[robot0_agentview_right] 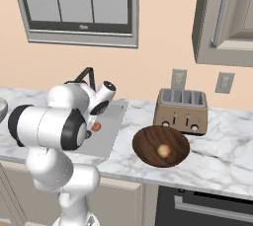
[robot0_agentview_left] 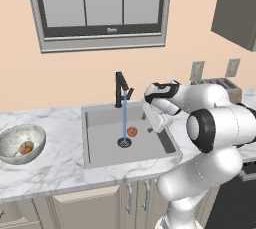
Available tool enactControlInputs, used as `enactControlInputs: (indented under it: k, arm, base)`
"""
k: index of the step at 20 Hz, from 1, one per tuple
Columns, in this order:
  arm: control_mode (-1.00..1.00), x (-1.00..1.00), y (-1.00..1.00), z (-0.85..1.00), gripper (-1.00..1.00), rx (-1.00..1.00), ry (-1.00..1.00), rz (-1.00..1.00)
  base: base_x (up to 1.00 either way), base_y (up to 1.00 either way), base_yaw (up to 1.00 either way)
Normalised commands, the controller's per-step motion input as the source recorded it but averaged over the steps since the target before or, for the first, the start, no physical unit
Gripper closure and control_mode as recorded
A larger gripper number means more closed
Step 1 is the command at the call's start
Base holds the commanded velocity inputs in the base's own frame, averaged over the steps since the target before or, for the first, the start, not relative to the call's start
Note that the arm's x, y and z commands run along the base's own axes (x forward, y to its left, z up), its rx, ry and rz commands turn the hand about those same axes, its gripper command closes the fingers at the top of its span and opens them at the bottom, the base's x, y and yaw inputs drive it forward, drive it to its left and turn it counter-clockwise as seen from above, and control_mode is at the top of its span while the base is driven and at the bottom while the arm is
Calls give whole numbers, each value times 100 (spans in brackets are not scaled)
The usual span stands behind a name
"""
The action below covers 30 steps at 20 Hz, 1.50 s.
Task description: Pick the peachs from the sink and place them in one bowl. Place the mushroom in the other bowl. Then turn off the sink faucet.
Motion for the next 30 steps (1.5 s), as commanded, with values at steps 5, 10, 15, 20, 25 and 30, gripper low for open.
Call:
enactControlInputs:
  k: [5, 10, 15, 20, 25, 30]
  arm:
    - [-100, 7, 0, -39, -100, 0, 0, 0]
    - [-100, 20, 0, -29, -100, 0, 0, 0]
    - [-100, 40, 0, -23, -100, 0, 0, 0]
    - [-100, 35, 0, -29, -100, 0, 0, 1]
    - [-100, 32, 0, -24, -100, 0, 0, 3]
    - [-100, 43, 3, -17, -100, 0, 0, 4]
  base:
    - [0, 0, 0]
    - [0, 0, 0]
    - [0, 0, 0]
    - [0, 0, 0]
    - [0, 0, 0]
    - [0, 0, 0]
